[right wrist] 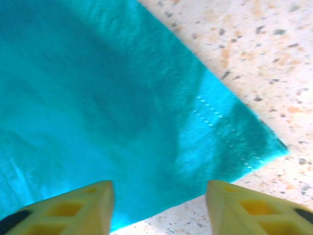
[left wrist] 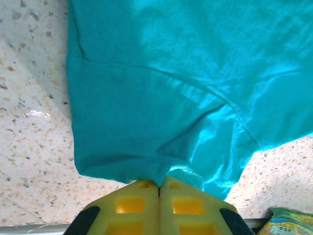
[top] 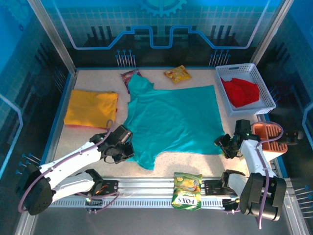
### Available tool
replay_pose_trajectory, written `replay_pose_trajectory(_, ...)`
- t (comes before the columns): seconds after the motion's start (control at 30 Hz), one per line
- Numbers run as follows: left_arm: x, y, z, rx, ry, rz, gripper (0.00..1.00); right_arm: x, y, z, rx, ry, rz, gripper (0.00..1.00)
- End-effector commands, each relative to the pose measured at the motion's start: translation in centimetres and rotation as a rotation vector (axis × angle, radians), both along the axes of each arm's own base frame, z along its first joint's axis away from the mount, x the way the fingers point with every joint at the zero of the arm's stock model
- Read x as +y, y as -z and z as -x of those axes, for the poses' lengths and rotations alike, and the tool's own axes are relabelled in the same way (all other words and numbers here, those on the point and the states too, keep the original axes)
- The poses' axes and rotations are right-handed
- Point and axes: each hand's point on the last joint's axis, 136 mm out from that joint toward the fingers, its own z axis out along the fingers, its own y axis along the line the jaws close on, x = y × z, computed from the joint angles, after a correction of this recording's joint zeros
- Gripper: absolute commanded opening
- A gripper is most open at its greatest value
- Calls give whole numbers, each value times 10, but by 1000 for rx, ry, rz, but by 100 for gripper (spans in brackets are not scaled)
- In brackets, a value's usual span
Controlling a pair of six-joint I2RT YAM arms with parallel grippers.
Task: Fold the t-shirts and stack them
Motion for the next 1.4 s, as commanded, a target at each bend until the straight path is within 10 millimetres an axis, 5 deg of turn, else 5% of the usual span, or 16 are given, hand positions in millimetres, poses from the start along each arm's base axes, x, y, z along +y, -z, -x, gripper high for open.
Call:
replay_pose_trajectory(0.0,6,-7,-7,-25,59,-40,0,-16,9,16,77,73,72,49)
replay_pose_trajectory(0.63,8,-8,-11,-52,61,-23,0,-17,38,17,171,37,120,53)
replay_pose_trajectory(0.77,9,-5,-9,-44,63,-22,0,-14,45,14,180,24,119,44)
replay_pose_trajectory(0.83,9,-4,-8,-43,66,-26,0,-11,46,9,166,13,110,21)
replay_pose_trajectory(0.97,10,-6,-9,-53,64,-28,0,-9,43,4,149,2,106,12)
replay_pose_trajectory(1.07,12,-10,-11,-65,65,-33,0,-6,36,-6,102,-24,95,1)
replay_pose_trajectory(1.17,14,-19,-17,-85,78,-50,0,2,24,-21,28,-52,66,0)
replay_pose_trajectory(1.37,24,-69,-46,-236,89,-102,0,13,-40,-59,-163,-200,167,0)
